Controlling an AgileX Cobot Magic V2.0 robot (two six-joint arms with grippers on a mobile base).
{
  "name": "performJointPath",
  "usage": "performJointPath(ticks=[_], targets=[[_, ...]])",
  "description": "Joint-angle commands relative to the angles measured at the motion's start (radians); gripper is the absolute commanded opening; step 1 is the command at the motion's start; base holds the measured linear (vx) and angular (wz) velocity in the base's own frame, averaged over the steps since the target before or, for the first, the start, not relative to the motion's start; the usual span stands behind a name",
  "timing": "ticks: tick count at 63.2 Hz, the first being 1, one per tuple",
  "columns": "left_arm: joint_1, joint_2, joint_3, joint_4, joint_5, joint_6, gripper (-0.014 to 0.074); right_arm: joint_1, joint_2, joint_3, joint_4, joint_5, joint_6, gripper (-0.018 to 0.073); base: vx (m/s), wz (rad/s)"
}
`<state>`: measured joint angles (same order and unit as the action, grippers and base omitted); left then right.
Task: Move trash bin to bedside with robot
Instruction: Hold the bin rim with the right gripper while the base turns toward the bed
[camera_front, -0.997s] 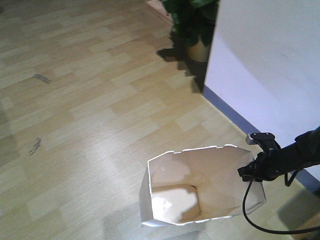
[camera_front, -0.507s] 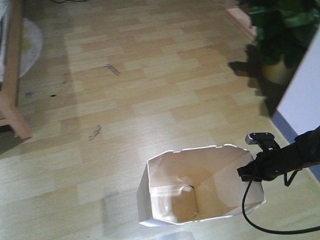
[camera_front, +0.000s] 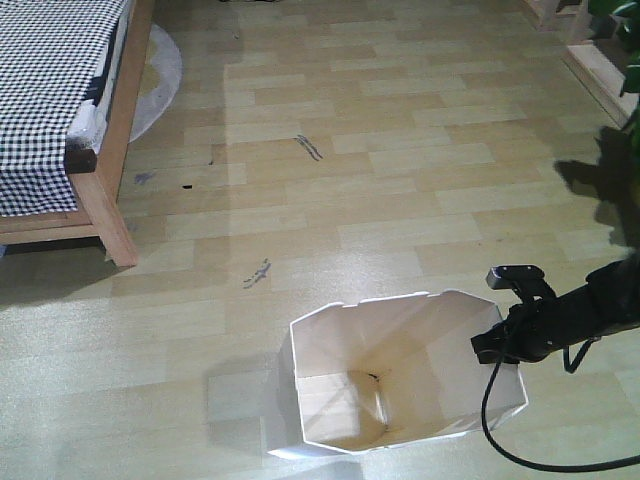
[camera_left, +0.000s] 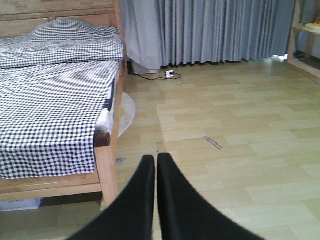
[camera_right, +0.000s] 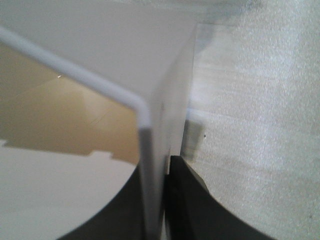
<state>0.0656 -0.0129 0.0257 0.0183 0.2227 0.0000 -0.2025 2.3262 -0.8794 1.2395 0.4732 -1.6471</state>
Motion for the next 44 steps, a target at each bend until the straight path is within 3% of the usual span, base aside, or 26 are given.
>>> performJointPath(ticks=[1,44], targets=[[0.001,-0.014,0.019,-0.004,-0.071,0.0,-0.0006,-0.006,-0.073,-0.011,0.045,0.179,0.008,-0.0003,0.21,0.18],[0.001,-0.014,0.019,-0.004,-0.071,0.0,-0.0006,-0.006,-0.073,-0.011,0.045,0.179,0.008,-0.0003,0.28,0.03]])
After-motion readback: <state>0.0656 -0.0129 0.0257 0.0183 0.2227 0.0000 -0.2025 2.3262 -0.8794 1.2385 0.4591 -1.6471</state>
